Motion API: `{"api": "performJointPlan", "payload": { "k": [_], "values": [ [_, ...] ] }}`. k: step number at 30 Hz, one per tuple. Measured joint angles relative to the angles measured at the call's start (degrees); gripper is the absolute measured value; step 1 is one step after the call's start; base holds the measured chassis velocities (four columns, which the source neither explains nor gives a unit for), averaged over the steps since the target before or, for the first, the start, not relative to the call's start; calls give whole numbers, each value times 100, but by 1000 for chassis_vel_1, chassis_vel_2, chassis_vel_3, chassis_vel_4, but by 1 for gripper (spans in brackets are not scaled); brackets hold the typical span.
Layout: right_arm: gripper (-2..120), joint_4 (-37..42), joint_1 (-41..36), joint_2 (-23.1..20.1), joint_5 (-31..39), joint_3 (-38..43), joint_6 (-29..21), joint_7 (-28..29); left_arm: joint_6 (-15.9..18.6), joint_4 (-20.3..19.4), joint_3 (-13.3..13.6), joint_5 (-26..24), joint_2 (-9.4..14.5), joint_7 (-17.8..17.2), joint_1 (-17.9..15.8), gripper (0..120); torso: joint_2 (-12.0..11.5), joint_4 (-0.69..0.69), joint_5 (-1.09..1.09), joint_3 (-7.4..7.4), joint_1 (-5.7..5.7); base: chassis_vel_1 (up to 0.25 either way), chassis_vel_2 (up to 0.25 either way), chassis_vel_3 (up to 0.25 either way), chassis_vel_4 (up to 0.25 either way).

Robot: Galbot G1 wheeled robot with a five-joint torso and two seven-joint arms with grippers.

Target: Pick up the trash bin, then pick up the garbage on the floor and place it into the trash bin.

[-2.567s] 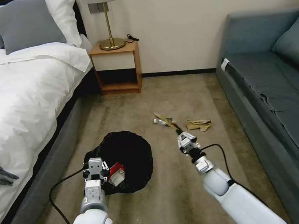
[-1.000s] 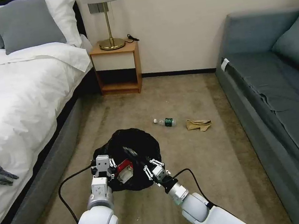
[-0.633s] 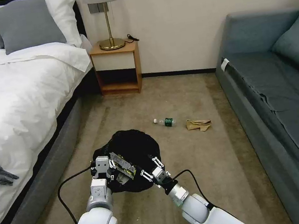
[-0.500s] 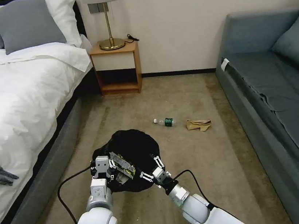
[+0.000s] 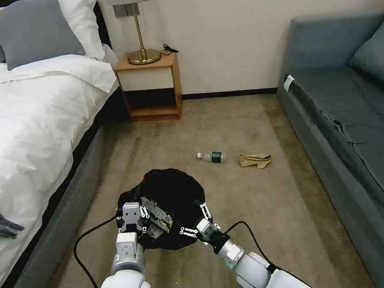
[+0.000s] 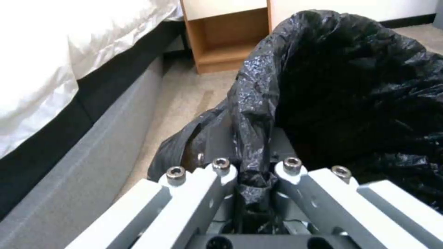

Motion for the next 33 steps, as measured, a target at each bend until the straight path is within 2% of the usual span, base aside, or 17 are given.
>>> {"api": "performJointPlan", "payload": {
  "k": [10,15,18,23,28,33],
  "values": [
    [84,198,45,-39,246,356,-20,-12,-48,70,-82,-15,10,-14,-24,3,0,0,0,0,0,0,0,0,0],
    [89,308,43,-183,398,605,-56,-114,-53,68,-126,-29,36,-21,-16,3,0,0,0,0,0,0,0,0,0],
    [99,346,11,-312,302,859,-188,29,-60,29,-168,-31,52,-35,20,3,0,0,0,0,0,0,0,0,0],
    [100,363,-35,-447,282,1120,-333,45,-70,-46,-219,-34,84,-36,76,3,0,0,1,0,0,0,0,0,0],
    [100,394,-133,-599,310,1488,-709,51,-71,-162,-302,-45,126,-51,136,3,0,0,0,0,0,0,0,0,0],
    [100,224,-178,-598,394,1775,-761,51,-72,-228,-362,-60,146,-64,169,3,0,0,1,0,0,0,0,0,0]
  ]
}}
